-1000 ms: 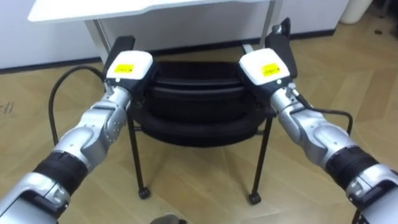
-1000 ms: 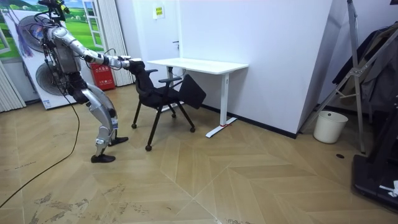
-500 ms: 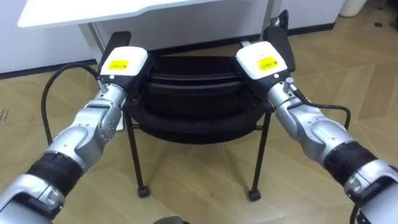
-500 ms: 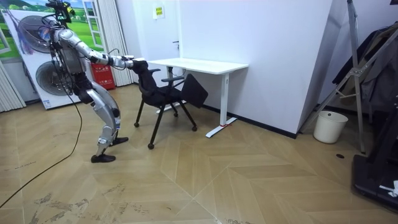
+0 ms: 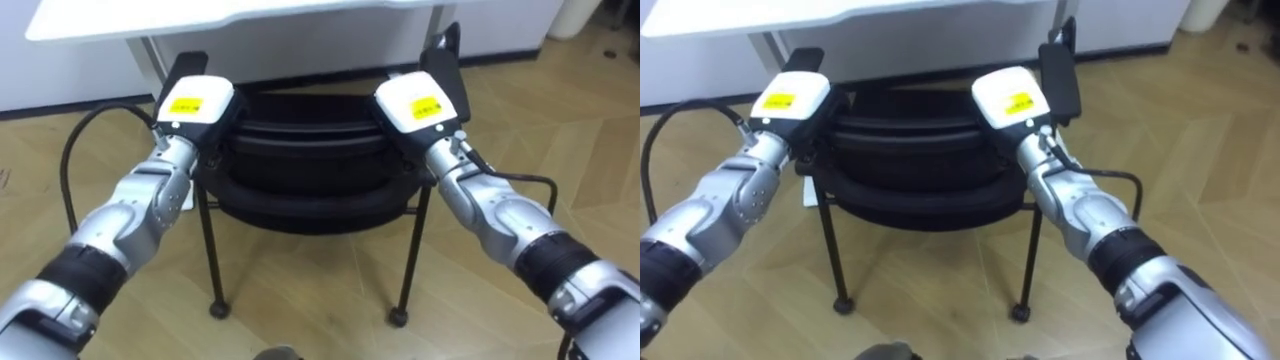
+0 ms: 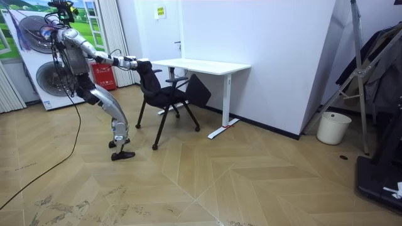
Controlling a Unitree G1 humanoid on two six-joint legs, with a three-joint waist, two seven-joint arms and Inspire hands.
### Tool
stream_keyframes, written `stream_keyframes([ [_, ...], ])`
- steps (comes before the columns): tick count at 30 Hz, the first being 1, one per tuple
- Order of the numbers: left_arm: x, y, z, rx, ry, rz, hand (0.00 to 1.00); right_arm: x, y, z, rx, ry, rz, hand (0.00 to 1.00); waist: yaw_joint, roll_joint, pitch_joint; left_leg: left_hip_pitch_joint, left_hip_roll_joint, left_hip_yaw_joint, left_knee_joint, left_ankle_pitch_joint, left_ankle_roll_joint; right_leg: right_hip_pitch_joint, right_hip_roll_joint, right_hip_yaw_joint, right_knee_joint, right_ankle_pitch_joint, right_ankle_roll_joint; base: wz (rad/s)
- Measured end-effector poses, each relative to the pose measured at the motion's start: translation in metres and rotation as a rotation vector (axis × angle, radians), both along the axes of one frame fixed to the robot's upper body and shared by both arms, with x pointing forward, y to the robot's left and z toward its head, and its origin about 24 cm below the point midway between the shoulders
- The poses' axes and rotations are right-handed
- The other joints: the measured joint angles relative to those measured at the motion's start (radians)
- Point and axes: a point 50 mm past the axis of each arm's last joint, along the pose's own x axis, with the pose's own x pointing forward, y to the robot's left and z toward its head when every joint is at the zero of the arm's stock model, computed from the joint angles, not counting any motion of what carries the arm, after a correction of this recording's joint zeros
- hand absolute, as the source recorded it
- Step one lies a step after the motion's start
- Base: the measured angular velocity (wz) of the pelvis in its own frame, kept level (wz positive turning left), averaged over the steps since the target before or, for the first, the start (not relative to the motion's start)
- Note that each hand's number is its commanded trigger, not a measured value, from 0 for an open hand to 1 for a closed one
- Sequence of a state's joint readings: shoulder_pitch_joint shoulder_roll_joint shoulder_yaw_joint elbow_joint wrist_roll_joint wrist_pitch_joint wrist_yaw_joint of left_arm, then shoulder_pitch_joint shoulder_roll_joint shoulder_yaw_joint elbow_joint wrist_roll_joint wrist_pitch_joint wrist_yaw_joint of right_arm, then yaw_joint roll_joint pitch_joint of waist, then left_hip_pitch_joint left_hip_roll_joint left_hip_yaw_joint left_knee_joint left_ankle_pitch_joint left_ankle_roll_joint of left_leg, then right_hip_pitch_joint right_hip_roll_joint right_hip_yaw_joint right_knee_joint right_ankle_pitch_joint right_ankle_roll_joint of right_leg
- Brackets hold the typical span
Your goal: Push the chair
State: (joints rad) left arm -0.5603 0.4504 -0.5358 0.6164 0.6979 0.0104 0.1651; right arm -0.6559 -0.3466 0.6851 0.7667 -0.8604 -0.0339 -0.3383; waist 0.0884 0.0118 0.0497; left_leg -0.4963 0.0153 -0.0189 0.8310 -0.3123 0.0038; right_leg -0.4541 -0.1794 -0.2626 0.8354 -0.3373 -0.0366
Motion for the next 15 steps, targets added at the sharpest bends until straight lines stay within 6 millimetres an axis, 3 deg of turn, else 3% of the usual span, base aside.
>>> stream_keyframes([
  [3, 0.000, 0.000, 0.000, -0.003, -0.002, 0.005, 1.00, 0.001, 0.001, 0.002, -0.002, -0.007, 0.006, 1.00, 0.003, 0.000, -0.0009, 0.004, 0.007, -0.006, -0.024, 0.006, -0.023, 0.016, -0.003, -0.023, -0.004, -0.010, -0.016, 0.10],
  [5, 0.001, 0.000, 0.003, -0.005, -0.013, 0.009, 1.00, 0.003, 0.001, 0.006, -0.004, -0.020, 0.010, 1.00, -0.001, -0.012, 0.0044, 0.017, 0.004, -0.007, -0.055, 0.028, -0.043, 0.019, -0.004, -0.026, -0.006, -0.020, -0.023, 0.14],
  [9, 0.001, 0.000, 0.005, -0.010, -0.024, 0.012, 1.00, 0.004, 0.002, 0.011, -0.011, -0.030, 0.016, 1.00, 0.005, -0.013, 0.0061, 0.034, 0.013, -0.014, -0.089, 0.041, -0.062, 0.025, -0.001, -0.047, -0.023, -0.030, -0.041, 0.06],
  [10, 0.000, 0.000, 0.003, -0.016, -0.023, 0.016, 1.00, 0.004, 0.003, 0.010, -0.018, -0.025, 0.020, 1.00, 0.006, -0.016, 0.0090, 0.042, 0.024, -0.004, -0.072, 0.042, -0.062, 0.032, -0.007, -0.063, -0.025, -0.036, -0.052, 0.05],
  [12, -0.002, 0.001, 0.000, -0.020, -0.023, 0.017, 1.00, 0.003, 0.003, 0.009, -0.020, -0.015, 0.021, 1.00, 0.005, -0.017, 0.0115, 0.050, 0.069, 0.070, 0.030, 0.016, -0.036, 0.049, -0.012, -0.074, -0.015, -0.057, -0.055, 0.12],
  [13, -0.003, 0.001, -0.001, -0.020, -0.021, 0.018, 1.00, 0.003, 0.003, 0.009, -0.021, -0.009, 0.023, 1.00, 0.004, -0.020, 0.0141, 0.052, 0.094, 0.112, 0.100, 0.014, -0.035, 0.059, -0.021, -0.083, -0.005, -0.070, -0.052, 0.20],
  [15, -0.002, 0.001, 0.001, -0.020, -0.028, 0.018, 1.00, 0.004, 0.003, 0.010, -0.018, -0.009, 0.020, 1.00, -0.010, -0.016, 0.0135, 0.050, 0.101, 0.132, 0.122, 0.015, -0.035, 0.071, -0.032, -0.097, 0.019, -0.093, -0.045, 0.32],
])
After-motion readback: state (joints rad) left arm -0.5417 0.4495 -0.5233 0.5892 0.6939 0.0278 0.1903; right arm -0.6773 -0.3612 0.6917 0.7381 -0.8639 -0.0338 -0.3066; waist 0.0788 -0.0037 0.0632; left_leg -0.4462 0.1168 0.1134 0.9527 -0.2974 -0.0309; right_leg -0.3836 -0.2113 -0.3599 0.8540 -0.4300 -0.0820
